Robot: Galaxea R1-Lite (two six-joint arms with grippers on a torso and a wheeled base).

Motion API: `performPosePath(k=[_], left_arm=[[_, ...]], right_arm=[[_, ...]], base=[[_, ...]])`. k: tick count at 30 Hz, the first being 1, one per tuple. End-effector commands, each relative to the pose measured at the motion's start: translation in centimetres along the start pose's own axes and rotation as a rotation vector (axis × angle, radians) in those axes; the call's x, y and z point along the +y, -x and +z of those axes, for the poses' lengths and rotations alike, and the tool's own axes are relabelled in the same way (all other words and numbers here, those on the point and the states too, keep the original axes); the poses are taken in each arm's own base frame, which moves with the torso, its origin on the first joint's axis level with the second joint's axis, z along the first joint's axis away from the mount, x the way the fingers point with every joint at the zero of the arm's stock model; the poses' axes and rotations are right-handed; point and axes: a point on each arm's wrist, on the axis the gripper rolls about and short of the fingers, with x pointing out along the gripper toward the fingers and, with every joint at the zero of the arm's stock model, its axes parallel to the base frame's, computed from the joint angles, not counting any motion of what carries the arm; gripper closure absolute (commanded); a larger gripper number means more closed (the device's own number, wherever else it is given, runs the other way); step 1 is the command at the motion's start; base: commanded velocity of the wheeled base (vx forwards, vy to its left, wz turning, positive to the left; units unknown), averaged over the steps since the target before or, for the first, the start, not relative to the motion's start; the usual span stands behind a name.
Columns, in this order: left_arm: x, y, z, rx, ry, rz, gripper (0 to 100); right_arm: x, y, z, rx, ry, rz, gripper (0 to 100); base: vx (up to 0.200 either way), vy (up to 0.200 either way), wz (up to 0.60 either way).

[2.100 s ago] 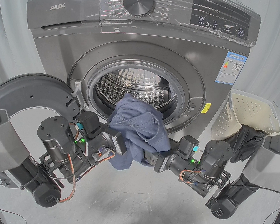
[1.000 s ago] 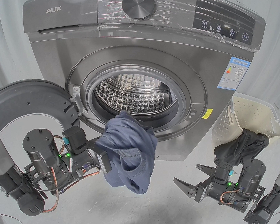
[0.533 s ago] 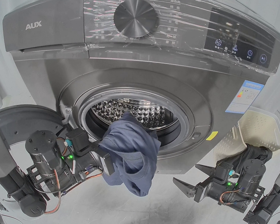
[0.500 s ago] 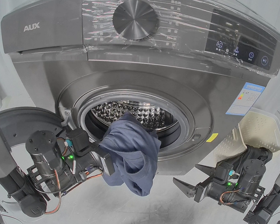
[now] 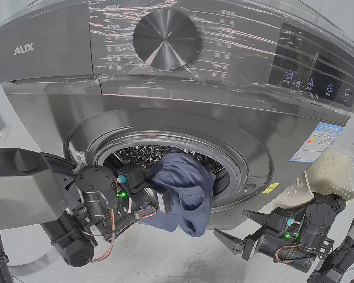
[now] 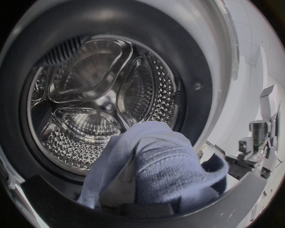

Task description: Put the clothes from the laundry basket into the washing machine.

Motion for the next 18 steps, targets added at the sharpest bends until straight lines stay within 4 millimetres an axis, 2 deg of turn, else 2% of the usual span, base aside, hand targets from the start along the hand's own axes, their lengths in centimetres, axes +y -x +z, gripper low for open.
performPosePath(k=[1,3,4,18], left_arm=[[3.0,-4.3,-3.2,-0.001,-0.005,0.072,100],[3.1,-4.4,-3.2,-0.004,-0.005,0.073,100],[4.1,-6.1,-3.0,-0.049,-0.007,0.091,100],[6.8,-12.6,-2.7,-0.13,-0.011,0.135,100]], right_arm=[[0.8,0.0,-0.2,0.008,0.002,0.028,0],[0.8,0.0,-0.2,0.01,0.002,0.028,0],[0.8,0.1,-0.3,0.013,0.002,0.029,0],[1.2,0.1,-0.5,0.023,0.0,0.043,0]], base=[[0.0,0.0,0.0],[0.0,0.0,0.0],[0.0,0.0,0.0],[0.0,0.0,0.0]])
